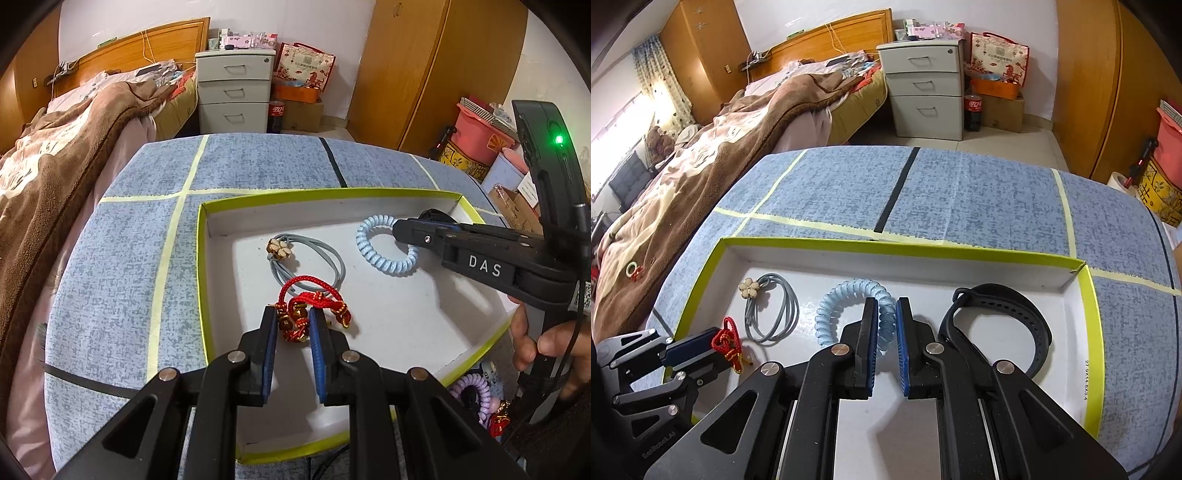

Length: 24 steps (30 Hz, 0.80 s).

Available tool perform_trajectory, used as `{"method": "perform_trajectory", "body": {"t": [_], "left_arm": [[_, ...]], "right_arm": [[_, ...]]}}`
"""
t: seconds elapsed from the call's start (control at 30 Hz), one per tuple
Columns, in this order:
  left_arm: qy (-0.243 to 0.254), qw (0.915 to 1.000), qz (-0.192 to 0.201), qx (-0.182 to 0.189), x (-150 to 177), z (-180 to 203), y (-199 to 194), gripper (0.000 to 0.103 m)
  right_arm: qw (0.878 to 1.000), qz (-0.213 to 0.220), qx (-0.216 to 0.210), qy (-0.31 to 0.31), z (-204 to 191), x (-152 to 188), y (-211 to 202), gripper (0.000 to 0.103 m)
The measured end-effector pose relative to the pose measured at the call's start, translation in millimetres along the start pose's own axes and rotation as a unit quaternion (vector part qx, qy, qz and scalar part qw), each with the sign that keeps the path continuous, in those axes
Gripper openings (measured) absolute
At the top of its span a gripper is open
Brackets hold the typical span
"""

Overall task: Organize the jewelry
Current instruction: 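Carry the coil and red tassel into the green box and release both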

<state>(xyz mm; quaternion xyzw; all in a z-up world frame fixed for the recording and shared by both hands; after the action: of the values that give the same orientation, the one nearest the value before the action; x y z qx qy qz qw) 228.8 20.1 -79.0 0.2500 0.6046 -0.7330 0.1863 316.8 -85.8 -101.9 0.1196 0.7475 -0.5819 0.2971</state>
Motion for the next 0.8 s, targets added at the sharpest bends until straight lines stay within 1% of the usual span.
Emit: {"method": "perform_trajectory", "body": {"t": [0.07, 0.23, 0.27, 0.33, 0.37, 0.4, 0.47, 0.67, 0.8], "left_arm": [[0.000, 1.0000, 0.001, 0.004, 0, 1, 1, 0.024], [0.001, 1.0000, 0.001, 0.009, -2, 3, 1, 0.031], [0.000, 1.0000, 0.001, 0.009, -2, 3, 1, 0.031], [0.000, 1.0000, 0.001, 0.009, -2, 3, 1, 0.031], [0.000, 1.0000, 0.001, 0.009, -2, 3, 0, 0.031], [0.000, 1.0000, 0.000, 0.009, -1, 3, 0, 0.032], [0.005, 1.0000, 0.002, 0.006, -1, 5, -2, 0.037], [-0.005, 0.9999, 0.011, 0.006, 0, 2, -12, 0.042], [-0.011, 0.9997, 0.022, 0.009, 2, 2, -24, 0.043]], "right_arm": [[1.000, 0.000, -0.001, -0.002, 0, 1, 0, 0.010], [1.000, 0.003, 0.001, -0.005, -2, 1, 0, 0.011], [1.000, 0.004, 0.001, -0.005, -2, 1, -1, 0.012], [1.000, 0.005, 0.003, -0.005, -3, 0, -1, 0.019], [1.000, 0.007, 0.003, -0.005, -3, 1, -2, 0.027], [1.000, 0.007, 0.002, -0.005, -4, 0, -2, 0.031], [1.000, 0.009, 0.001, -0.005, -4, 0, -4, 0.031], [1.000, 0.021, -0.002, -0.002, -4, 0, -19, 0.031], [1.000, 0.031, -0.002, -0.002, -5, 3, -34, 0.031]]}}
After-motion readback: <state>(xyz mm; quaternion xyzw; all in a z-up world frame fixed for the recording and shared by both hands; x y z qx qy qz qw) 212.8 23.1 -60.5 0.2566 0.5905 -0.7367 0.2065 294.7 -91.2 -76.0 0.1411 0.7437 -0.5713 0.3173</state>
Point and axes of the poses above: each gripper's, at about its wrist camera, not at the fingertips, and y roughly the way its jaws point, z to its right, x to its underside, the point moved 7 cm from there along y, roughly the way its jaws point, and after that the axes turned 1 degree about z, right-handed, at the moved point
